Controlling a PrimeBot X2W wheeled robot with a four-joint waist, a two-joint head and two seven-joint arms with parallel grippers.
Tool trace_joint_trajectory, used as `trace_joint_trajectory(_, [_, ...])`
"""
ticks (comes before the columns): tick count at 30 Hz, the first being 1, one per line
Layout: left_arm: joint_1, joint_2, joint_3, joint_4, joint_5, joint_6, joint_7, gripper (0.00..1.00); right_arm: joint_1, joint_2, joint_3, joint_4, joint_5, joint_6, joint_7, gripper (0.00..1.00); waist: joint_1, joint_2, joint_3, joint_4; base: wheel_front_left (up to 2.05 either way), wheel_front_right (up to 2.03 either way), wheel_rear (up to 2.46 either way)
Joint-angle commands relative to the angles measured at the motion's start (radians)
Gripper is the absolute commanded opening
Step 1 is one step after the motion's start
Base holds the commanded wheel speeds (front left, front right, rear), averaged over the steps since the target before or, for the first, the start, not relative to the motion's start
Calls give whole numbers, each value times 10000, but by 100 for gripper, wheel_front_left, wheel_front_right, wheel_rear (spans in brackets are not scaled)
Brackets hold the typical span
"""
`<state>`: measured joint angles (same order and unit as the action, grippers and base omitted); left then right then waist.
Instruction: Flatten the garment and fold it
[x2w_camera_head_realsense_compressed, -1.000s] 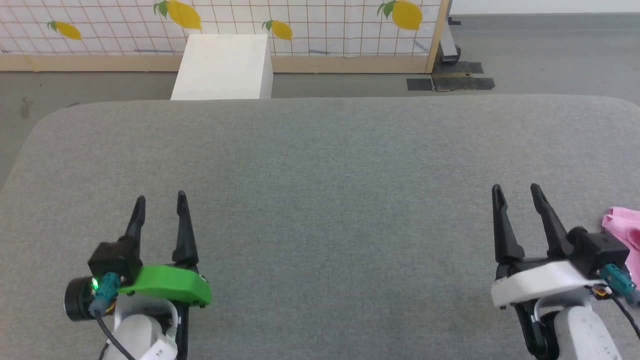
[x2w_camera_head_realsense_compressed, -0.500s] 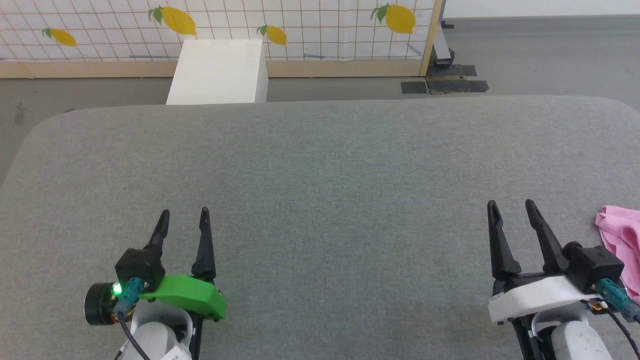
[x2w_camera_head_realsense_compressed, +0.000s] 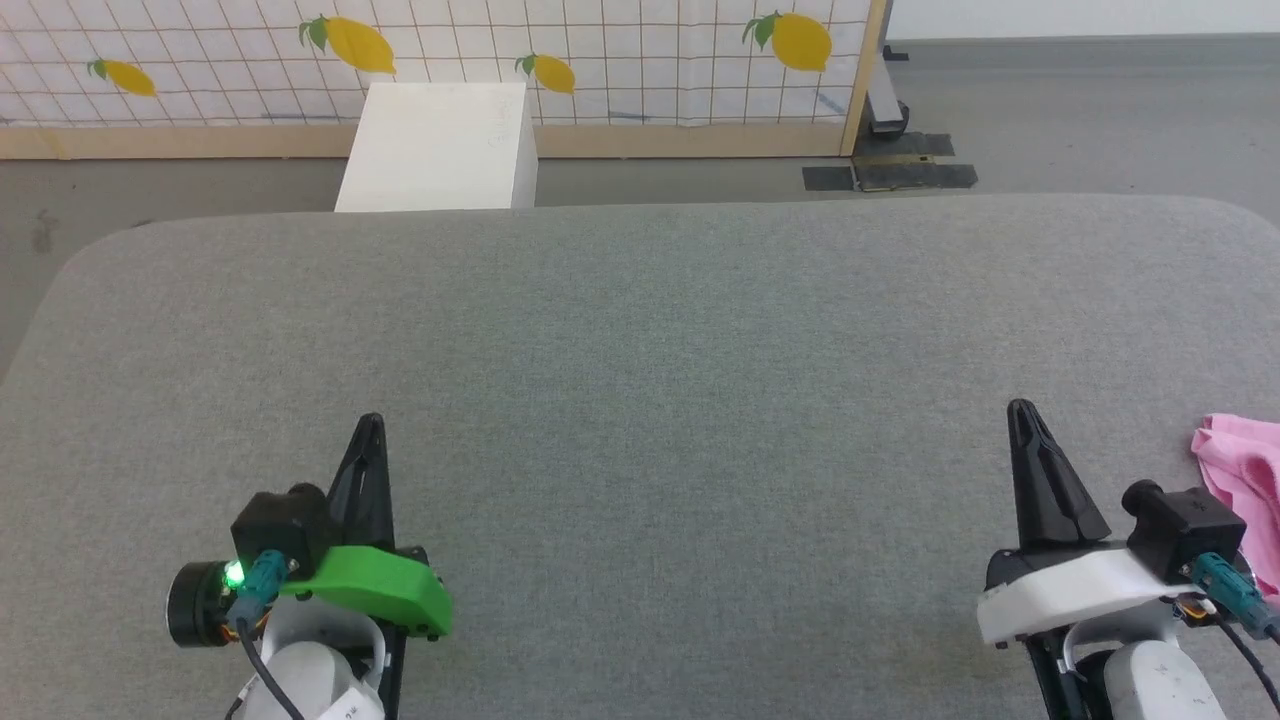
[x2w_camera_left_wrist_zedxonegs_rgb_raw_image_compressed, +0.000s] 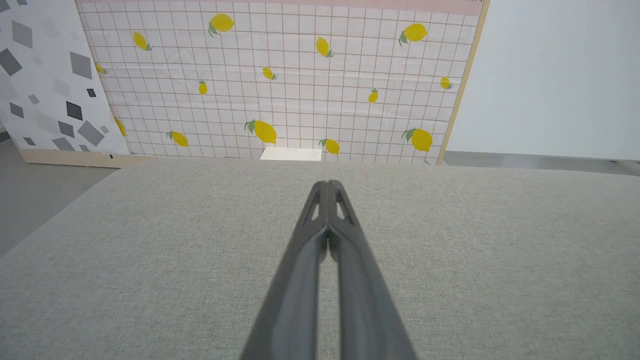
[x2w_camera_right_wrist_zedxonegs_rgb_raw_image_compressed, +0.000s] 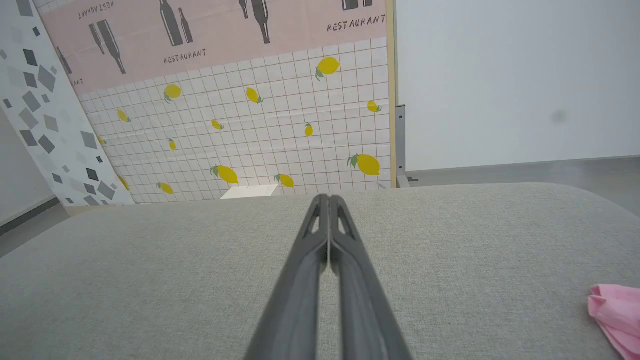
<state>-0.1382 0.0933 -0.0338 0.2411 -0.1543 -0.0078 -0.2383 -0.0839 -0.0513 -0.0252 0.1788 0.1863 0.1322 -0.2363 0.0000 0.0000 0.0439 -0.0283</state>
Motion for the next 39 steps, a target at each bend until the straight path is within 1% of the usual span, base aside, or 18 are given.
trace_joint_trajectory(1, [124,-38,30,-110,101,7,58,0,78,1,24,-89,-84,-1,50,0,0,0,-5,4,0,0,0])
trace_joint_trajectory(39, [563,-175,138,-913,604,32,869,0,344,4,103,-682,-705,-6,857,0,0,0,-157,102,0,0,0])
